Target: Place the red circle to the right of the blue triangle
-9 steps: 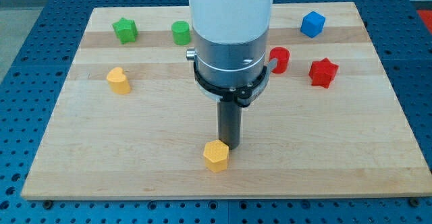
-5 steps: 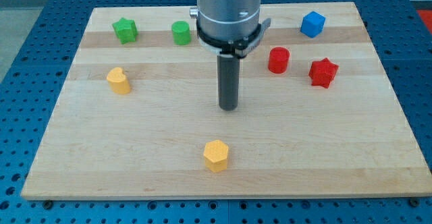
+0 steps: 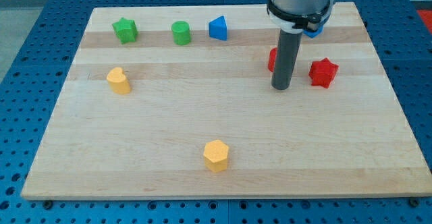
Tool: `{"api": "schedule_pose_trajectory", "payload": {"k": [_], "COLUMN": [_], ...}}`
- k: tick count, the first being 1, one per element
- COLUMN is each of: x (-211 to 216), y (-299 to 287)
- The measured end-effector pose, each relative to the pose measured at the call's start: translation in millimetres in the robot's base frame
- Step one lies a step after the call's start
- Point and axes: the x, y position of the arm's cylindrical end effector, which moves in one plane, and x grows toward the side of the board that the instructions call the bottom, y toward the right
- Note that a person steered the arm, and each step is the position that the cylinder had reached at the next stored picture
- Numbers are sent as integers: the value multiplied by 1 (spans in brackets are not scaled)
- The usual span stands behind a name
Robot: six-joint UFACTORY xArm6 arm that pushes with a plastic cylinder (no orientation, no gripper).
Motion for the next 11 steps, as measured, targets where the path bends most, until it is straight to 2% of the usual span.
{"api": "schedule_pose_trajectory", "payload": {"k": [1, 3, 5, 6, 8, 11], "x": [-24, -39, -54, -52, -86, -108], "y": [14, 8, -37, -29, -7, 7]}}
